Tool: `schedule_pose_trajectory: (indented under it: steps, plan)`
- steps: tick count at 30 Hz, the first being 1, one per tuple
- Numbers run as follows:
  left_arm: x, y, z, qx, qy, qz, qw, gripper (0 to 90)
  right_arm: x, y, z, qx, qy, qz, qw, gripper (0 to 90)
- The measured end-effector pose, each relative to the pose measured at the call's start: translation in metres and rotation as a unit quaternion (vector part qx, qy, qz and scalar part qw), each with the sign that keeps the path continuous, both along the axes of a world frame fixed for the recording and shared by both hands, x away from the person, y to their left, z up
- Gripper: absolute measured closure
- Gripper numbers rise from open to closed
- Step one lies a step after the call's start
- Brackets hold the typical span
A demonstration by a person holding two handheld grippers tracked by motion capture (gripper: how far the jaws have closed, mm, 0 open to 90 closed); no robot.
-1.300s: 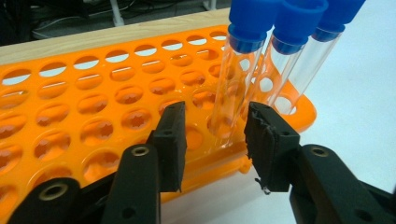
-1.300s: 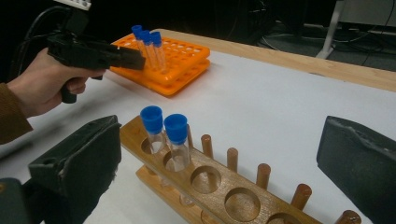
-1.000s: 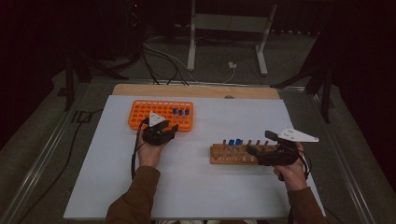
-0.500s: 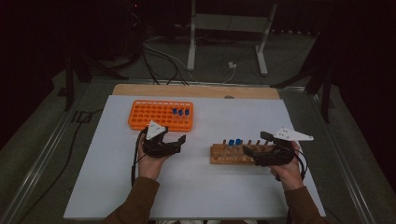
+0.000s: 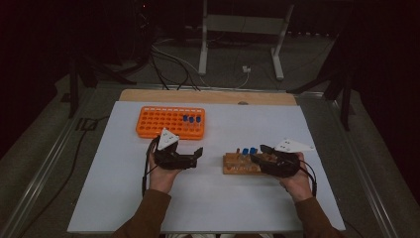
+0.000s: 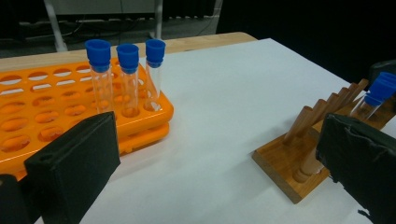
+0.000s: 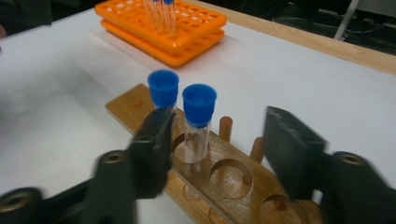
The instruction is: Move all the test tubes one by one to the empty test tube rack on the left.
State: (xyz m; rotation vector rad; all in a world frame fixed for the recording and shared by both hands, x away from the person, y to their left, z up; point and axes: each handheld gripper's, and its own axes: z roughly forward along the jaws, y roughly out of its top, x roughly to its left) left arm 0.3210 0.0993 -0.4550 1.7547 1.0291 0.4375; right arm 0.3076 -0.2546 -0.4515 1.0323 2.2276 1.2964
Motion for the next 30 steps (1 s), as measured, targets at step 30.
schedule_pose_trajectory:
  steps: [30]
  plan:
    - [-0.005, -0.013, 0.003, 0.004, -0.003, -0.025, 0.9997, 0.8, -0.002, 0.005, 0.009, 0.024, -0.011, 0.006, 0.9996, 77.0]
